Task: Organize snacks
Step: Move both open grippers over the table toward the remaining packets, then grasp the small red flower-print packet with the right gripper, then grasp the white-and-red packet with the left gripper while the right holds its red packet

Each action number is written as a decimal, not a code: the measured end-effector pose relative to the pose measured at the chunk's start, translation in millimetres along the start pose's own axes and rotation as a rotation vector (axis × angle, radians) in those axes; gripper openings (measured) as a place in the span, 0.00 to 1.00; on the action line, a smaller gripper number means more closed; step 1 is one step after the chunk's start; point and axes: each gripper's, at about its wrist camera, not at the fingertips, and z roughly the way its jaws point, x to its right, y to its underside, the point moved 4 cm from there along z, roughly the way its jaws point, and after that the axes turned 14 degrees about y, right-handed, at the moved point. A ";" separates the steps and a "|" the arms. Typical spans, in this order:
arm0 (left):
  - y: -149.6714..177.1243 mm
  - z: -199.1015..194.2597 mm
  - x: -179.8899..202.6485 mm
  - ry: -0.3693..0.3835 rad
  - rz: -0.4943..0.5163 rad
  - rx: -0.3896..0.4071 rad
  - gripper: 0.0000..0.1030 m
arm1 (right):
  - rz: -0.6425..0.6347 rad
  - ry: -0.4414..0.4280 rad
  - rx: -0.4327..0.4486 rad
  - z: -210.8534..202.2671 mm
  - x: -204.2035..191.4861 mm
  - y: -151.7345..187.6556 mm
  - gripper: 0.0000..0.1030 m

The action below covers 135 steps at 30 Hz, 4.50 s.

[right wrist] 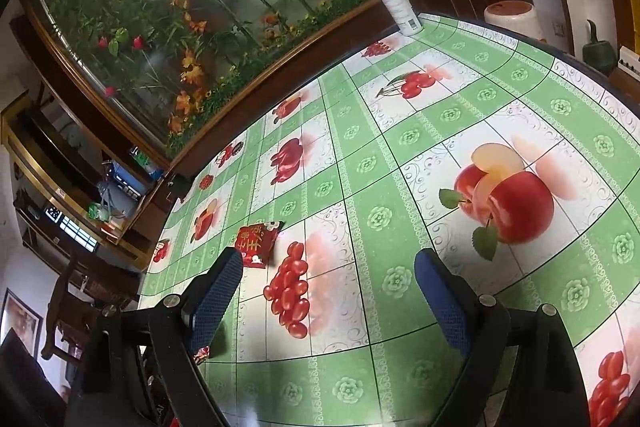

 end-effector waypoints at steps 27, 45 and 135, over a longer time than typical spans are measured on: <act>4.0 4.5 -2.6 0.011 -0.008 -0.032 0.82 | 0.007 0.009 -0.012 0.8 2.0 2.2 0.88; 4.7 4.2 -1.8 0.019 -0.005 -0.037 0.82 | -0.005 0.003 -0.025 4.6 -1.9 3.2 0.88; 17.5 15.8 -26.4 0.407 0.051 -0.305 0.82 | -0.546 0.153 -0.080 -2.7 -0.8 64.4 0.34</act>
